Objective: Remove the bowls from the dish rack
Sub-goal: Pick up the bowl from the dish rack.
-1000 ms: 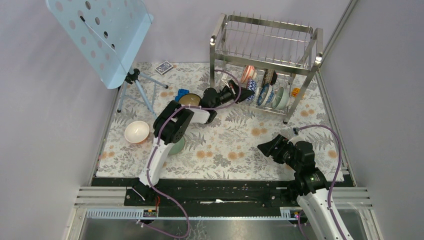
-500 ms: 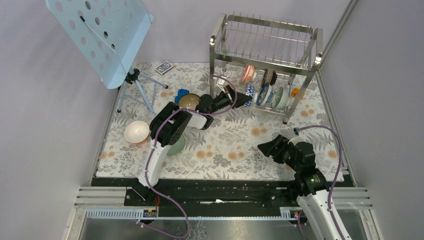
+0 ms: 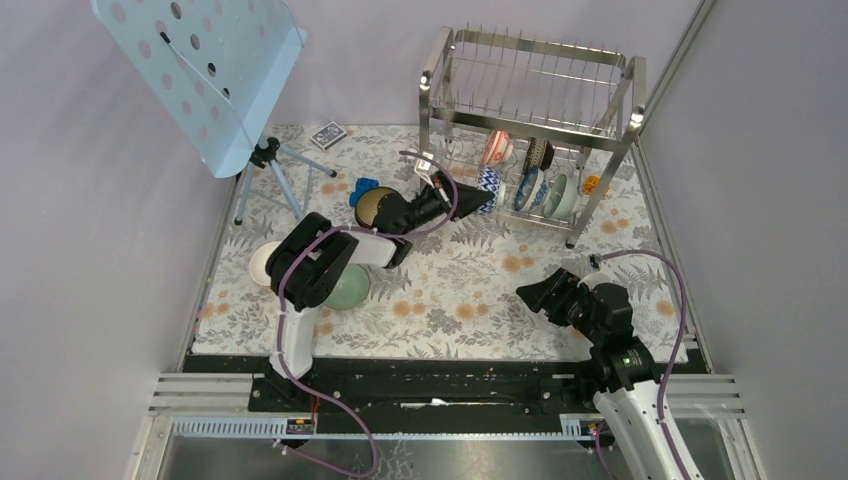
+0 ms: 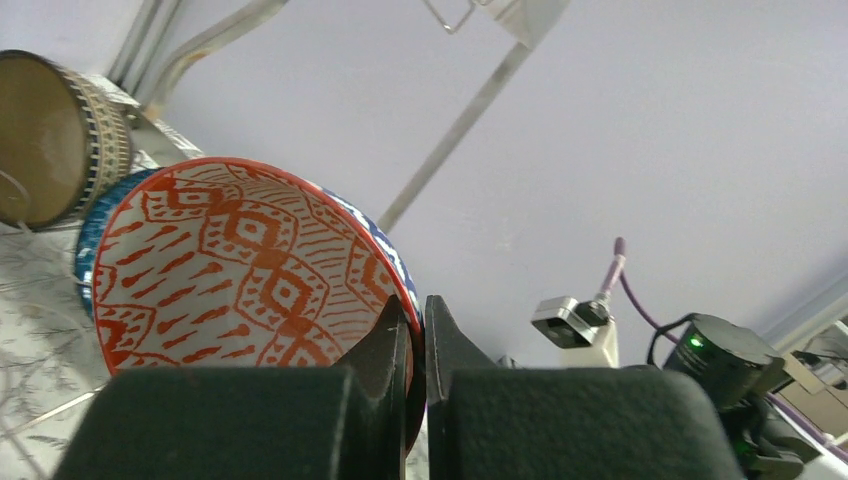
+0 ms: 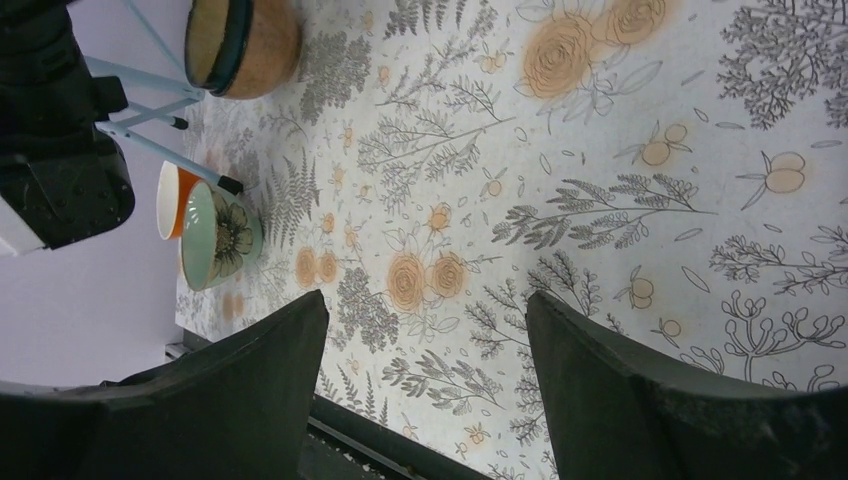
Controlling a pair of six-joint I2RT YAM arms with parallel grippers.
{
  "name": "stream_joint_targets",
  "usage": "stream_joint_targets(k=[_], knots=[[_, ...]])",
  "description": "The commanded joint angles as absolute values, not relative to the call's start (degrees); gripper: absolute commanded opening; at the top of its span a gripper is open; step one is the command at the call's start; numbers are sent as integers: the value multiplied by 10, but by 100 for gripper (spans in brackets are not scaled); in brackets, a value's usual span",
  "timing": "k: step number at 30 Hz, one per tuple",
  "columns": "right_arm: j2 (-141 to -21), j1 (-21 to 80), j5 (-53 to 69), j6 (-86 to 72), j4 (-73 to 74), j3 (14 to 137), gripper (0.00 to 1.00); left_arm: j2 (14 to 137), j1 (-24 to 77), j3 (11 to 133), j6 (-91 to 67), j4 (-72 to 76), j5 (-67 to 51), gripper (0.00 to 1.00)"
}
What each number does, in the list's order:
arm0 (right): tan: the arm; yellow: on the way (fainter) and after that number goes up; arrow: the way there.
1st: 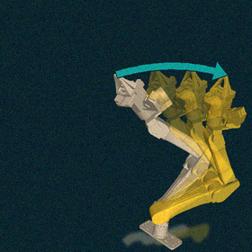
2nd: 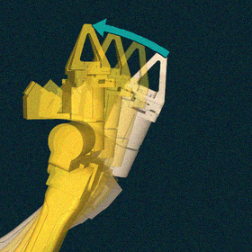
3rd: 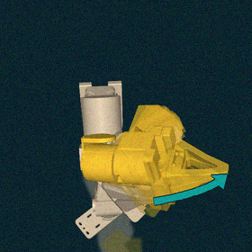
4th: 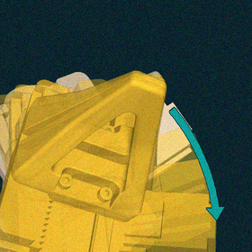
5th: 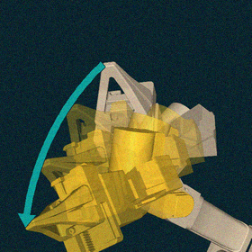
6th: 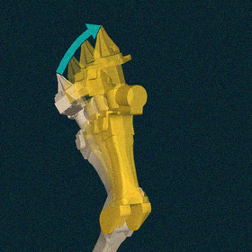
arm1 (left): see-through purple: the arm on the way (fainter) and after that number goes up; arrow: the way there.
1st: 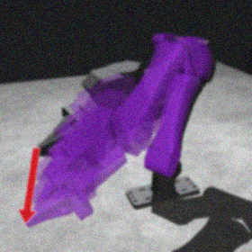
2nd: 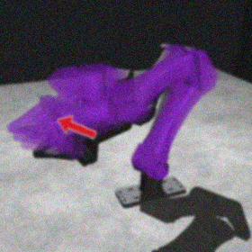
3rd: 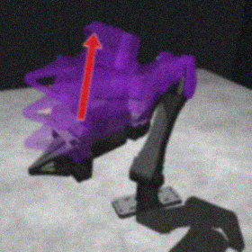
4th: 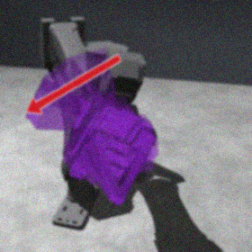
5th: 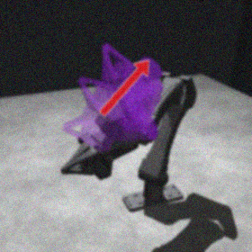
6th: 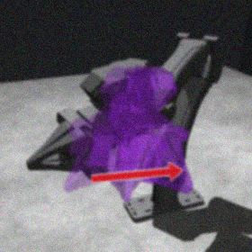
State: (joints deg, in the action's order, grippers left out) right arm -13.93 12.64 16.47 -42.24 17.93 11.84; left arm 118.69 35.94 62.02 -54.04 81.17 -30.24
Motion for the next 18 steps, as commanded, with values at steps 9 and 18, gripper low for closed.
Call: stream_joint_targets(k=[9, 18], knots=[[-178, 131, 145, -411, 210, 232, 80, 982, 433, 443, -546, 909, -266, 0], [-237, 132, 156, -427, 189, 260, 78, 757, 519, 302, -438, 684, -192, 0]])
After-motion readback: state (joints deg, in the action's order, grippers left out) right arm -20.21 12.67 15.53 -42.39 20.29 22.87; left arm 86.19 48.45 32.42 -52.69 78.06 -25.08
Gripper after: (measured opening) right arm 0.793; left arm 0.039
